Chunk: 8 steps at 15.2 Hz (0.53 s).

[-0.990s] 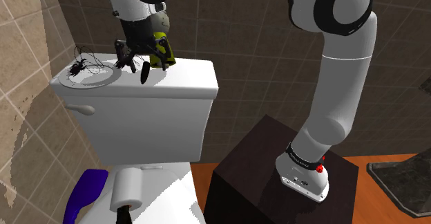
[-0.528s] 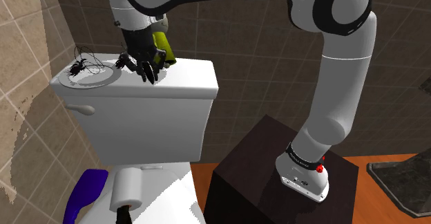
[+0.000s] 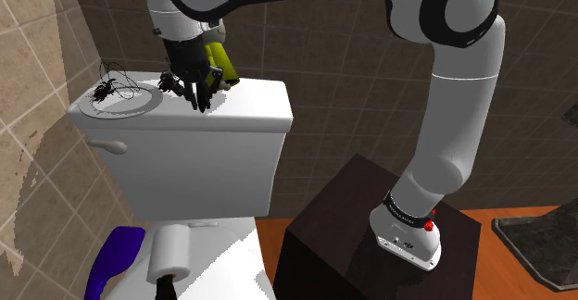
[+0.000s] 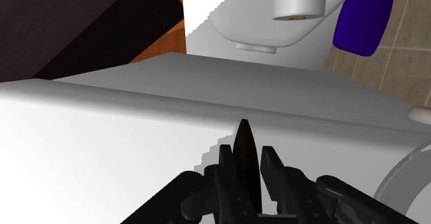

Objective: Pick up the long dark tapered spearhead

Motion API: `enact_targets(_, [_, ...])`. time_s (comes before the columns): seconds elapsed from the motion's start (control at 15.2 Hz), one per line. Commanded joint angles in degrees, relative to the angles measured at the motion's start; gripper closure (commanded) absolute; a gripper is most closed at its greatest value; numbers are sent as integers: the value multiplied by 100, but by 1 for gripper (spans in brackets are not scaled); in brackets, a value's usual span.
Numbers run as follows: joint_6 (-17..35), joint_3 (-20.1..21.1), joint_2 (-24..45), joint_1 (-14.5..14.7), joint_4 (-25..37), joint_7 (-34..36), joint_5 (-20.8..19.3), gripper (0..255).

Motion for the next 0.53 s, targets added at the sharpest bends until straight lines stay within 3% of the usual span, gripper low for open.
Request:
enact_targets(0.0, [-76,1,4,9,80,-9,0,255])
enact_targets(0.46, [-635,15,51,112,687,-47,-18,255])
